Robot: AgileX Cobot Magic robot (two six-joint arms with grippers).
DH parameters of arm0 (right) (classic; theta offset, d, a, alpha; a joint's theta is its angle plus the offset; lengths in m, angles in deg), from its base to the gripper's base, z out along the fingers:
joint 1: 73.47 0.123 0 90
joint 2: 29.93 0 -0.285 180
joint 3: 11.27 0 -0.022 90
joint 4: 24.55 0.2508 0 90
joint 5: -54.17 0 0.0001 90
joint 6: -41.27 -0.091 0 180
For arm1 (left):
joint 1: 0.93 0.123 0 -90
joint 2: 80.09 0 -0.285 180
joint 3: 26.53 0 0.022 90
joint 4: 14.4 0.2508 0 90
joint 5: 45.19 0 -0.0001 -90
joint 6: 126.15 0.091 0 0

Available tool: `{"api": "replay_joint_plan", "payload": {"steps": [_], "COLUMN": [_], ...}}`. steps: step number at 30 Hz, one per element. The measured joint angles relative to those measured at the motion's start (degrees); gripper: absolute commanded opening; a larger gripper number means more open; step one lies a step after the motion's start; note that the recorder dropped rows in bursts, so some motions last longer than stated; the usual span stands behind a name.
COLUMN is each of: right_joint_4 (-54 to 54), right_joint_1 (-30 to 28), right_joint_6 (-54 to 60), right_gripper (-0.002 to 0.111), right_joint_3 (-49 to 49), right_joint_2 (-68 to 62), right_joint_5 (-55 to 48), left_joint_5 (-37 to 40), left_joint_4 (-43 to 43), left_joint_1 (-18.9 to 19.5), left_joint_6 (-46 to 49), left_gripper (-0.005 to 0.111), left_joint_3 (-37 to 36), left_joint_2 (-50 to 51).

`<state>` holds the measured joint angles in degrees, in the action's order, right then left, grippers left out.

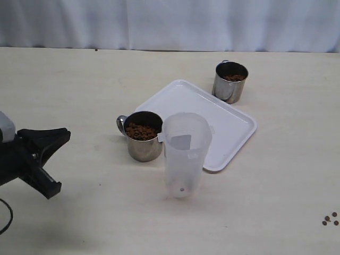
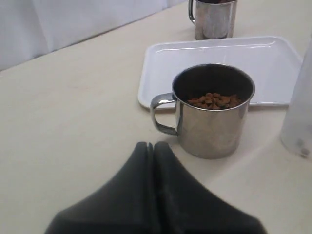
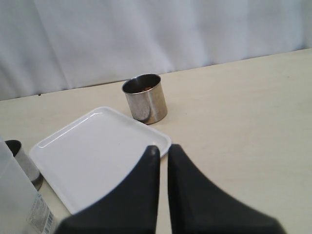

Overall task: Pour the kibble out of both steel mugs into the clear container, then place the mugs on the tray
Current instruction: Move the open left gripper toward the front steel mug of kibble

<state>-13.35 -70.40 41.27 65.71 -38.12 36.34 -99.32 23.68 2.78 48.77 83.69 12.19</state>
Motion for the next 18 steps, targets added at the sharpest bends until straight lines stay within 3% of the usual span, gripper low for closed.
{"api": "replay_joint_plan", "payload": {"steps": [3, 11, 18], "right_joint_4": [0.0, 0.0, 0.0], "right_joint_1": [0.0, 0.0, 0.0], "right_joint_6": [0.0, 0.0, 0.0], "right_gripper": [0.005, 0.005, 0.005], "right_joint_3": [0.0, 0.0, 0.0], "right_joint_2": [0.0, 0.0, 0.0], "right_joint_5": [0.0, 0.0, 0.0], "left_joint_5": [-1.2, -4.69, -7.69], "left_joint_4": [11.06, 11.79, 9.36], "left_joint_1": [4.38, 4.94, 4.94], "left_joint_6": [-5.2, -6.45, 0.29], "left_gripper": [0.0, 0.0, 0.0], "left_joint_3": [6.45, 8.97, 8.97], "left_joint_2": [9.03, 11.95, 12.05]}}
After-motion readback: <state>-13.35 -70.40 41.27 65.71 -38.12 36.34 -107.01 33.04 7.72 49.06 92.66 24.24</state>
